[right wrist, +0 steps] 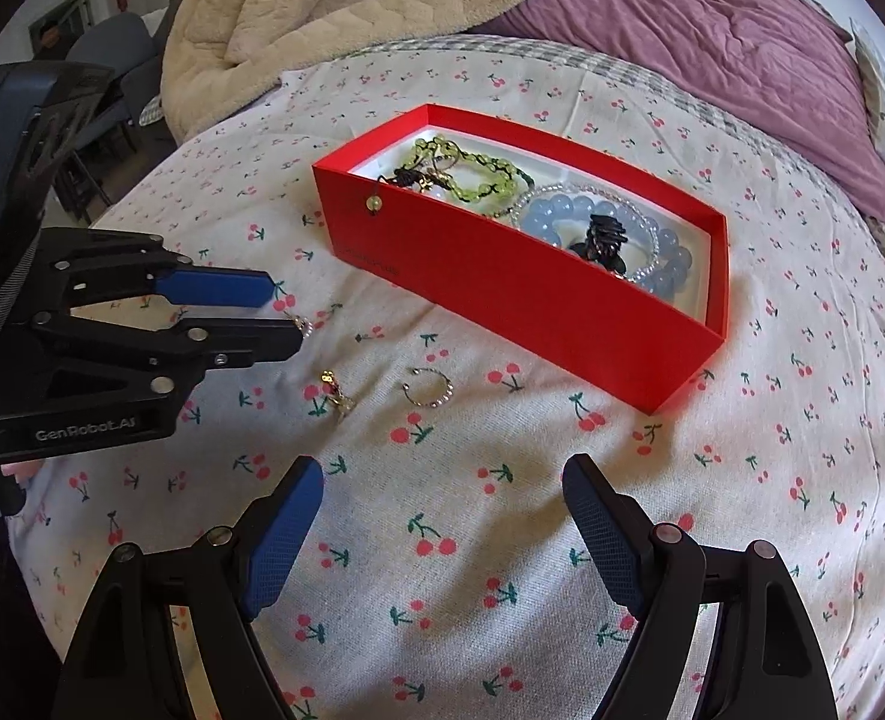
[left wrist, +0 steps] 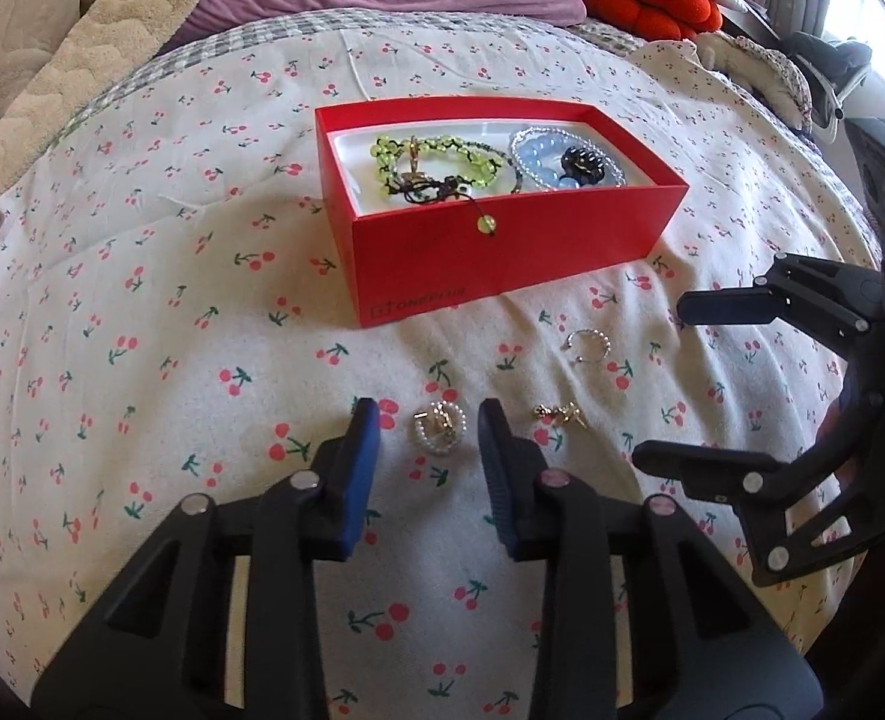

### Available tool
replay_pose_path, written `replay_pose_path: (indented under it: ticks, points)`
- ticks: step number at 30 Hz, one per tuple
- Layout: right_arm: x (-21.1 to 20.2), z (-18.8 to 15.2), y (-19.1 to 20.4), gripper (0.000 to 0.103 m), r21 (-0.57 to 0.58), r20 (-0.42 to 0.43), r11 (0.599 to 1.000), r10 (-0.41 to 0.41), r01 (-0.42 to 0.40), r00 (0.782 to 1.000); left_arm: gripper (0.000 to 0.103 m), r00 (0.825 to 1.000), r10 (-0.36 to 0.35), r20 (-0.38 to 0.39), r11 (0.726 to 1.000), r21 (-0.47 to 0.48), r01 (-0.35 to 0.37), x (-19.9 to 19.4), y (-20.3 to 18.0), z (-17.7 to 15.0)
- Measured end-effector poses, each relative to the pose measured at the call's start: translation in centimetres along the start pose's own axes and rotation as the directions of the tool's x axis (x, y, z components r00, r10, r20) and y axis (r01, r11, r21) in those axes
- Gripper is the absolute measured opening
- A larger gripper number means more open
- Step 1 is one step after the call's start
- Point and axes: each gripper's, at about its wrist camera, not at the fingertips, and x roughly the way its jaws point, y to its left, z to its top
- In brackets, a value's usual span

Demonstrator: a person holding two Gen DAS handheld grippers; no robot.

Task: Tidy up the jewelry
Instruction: 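Grasp the pearl ring with left tool while right grasps the gold earring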

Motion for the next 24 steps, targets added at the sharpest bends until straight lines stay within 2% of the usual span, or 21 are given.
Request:
replay_pose_path:
  ticks: [2,5,8,16,19,21,24]
  points:
    - [0.0,0.1,0.2,0.083,-0.004,0.0,1.0,0.006,-0.006,1.0,0.016,1.0,-0.001,-0.006,1.0,-0.003,0.001,0.3,0.0,-0.1]
    - [0.1,0.2,0.4,0.083,-0.012,-0.001,1.0,0.009,-0.009,1.0,0.003,1.0,-0.014,-0.003,1.0,-0.003,0.014,0.3,0.1,0.0]
    - [0.1,0.3,0.6,0.083,-0.017,0.0,1.0,0.013,-0.013,1.0,0.0,1.0,-0.026,0.014,1.0,-0.009,0.027,-0.2,0.1,0.1]
    - [-0.1,0.6,0.7,0.083,-0.019,0.02,0.998,0.059,-0.059,0.998,0.0,0.999,-0.022,0.042,1.0,-0.022,0.022,-1.9,0.8,0.0]
    - [-0.2,0.8,1.0,0.071,-0.017,0.029,0.996,0.092,-0.091,0.995,0.0,0.999,-0.02,0.039,0.999,-0.029,0.021,-2.0,1.2,-0.2]
    - [0.0,1.1,1.4,0.055,-0.023,0.028,0.993,0.12,-0.119,0.992,0.0,0.999,-0.028,0.027,0.999,-0.04,0.029,-1.9,1.5,-0.3]
    - [0.4,1.4,2.1,0.044,-0.047,0.027,0.989,0.141,-0.14,0.99,0.004,0.999,-0.029,0.019,0.999,-0.035,0.029,-1.7,1.5,-0.6]
